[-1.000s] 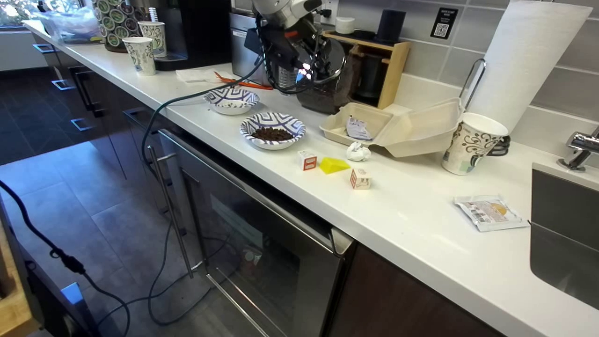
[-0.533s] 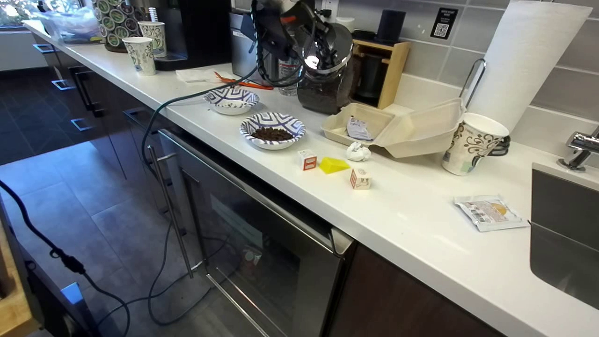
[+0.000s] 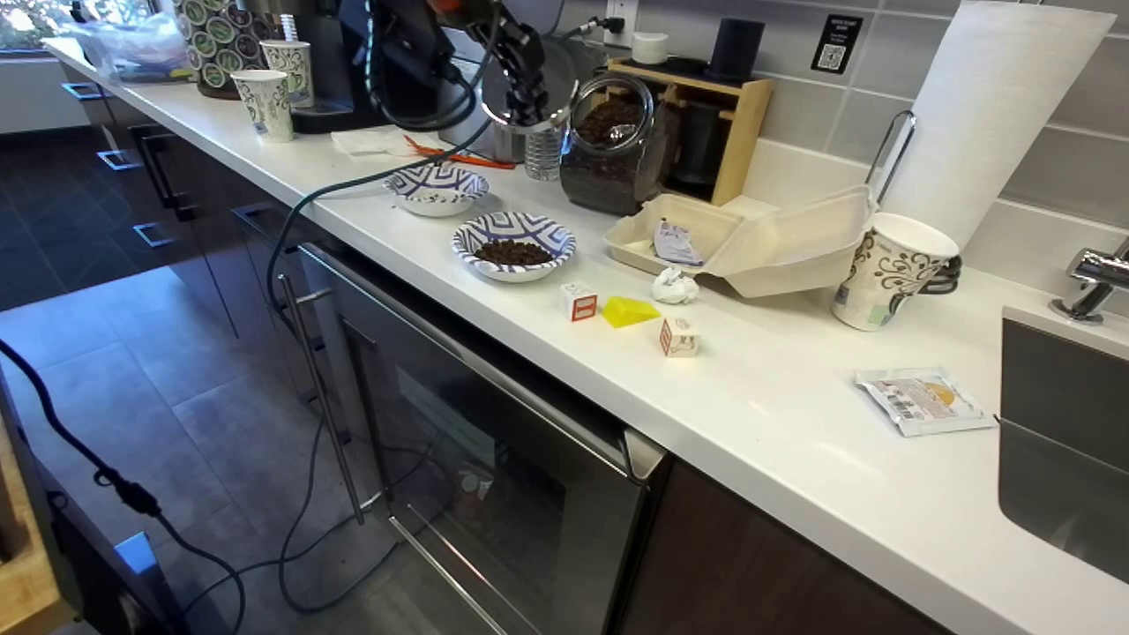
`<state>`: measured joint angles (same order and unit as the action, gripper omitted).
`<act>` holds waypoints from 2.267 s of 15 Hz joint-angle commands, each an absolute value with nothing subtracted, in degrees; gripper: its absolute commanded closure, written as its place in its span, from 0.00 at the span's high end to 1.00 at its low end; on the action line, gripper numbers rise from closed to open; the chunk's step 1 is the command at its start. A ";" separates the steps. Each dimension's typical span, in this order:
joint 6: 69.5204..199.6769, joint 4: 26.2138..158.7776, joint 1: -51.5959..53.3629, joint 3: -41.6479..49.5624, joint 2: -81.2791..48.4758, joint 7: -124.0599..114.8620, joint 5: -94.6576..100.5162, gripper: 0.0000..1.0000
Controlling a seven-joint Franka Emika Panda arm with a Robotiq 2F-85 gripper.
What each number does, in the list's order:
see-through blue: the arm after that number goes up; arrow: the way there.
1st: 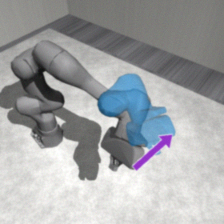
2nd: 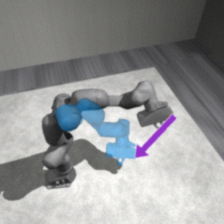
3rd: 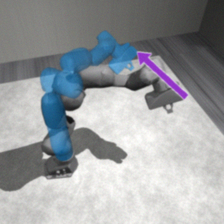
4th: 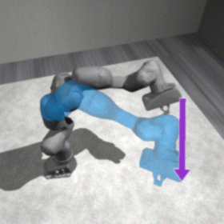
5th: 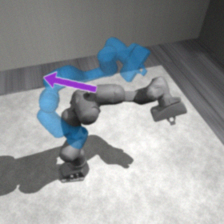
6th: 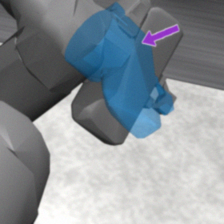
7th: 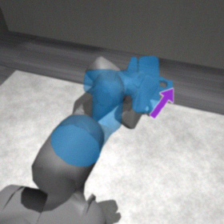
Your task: Move the bowl to the right then remove the lid from the bottle and put it on the table
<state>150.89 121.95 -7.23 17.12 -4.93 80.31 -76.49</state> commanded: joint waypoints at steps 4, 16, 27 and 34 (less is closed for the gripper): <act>150.25 130.19 -4.74 6.17 5.87 63.77 -52.51 0.21; 149.30 117.09 10.11 8.42 -10.24 31.17 5.22 0.21; 145.93 114.56 4.94 -4.98 -9.78 29.67 6.33 0.21; 155.06 117.23 3.18 -5.27 -12.20 28.89 6.06 0.21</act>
